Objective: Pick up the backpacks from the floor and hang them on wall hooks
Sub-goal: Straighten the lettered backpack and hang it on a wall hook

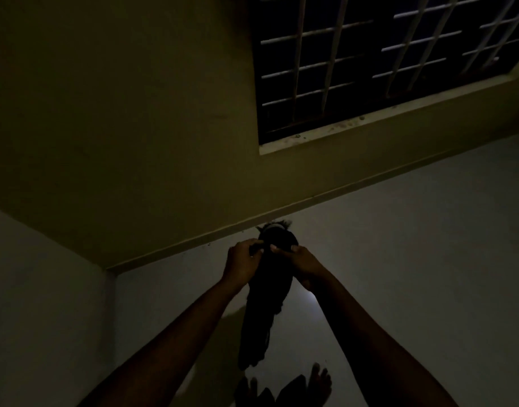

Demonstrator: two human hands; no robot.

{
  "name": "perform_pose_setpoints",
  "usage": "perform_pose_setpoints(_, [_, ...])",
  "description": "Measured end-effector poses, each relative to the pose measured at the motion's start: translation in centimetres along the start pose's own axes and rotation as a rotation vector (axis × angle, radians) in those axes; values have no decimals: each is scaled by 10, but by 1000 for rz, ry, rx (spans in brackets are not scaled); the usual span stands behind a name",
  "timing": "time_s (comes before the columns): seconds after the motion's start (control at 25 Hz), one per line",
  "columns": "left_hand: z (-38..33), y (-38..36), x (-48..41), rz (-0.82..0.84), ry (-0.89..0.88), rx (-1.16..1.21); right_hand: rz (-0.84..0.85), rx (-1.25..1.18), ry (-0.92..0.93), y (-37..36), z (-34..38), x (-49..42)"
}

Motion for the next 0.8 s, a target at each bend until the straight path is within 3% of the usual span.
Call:
perform_pose_setpoints(0.12, [-23, 7, -7, -40, -354, -156, 120, 70, 74, 17, 20, 5])
perform_pose_setpoints(0.28, [-62, -5, -40, 335, -739, -373, 260, 259, 147, 45, 51, 10])
perform_pose_setpoints(0.4, [-79, -24, -58, 540, -631, -467, 274, 263, 181, 69, 60, 13])
perform_pose_setpoints(0.56, [-86, -41, -75, 473, -540, -387, 185, 159, 149, 115, 61, 9])
perform_pose_setpoints(0.68, [-94, -53, -66, 408, -364, -303, 77, 207, 162, 132, 50, -1])
perform_pose_setpoints(0.8, [-91, -57, -60, 346, -581, -374, -21, 213, 180, 135, 41, -17])
Point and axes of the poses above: each hand's wrist, its own x-axis away from the middle knuckle, its own y-axis out of the back of the hand, z = x × y, the point moved 3 cm from there along -x, towards the middle knuckle, and after that the axes turned 11 degrees about -z, right-handed, at the moved point
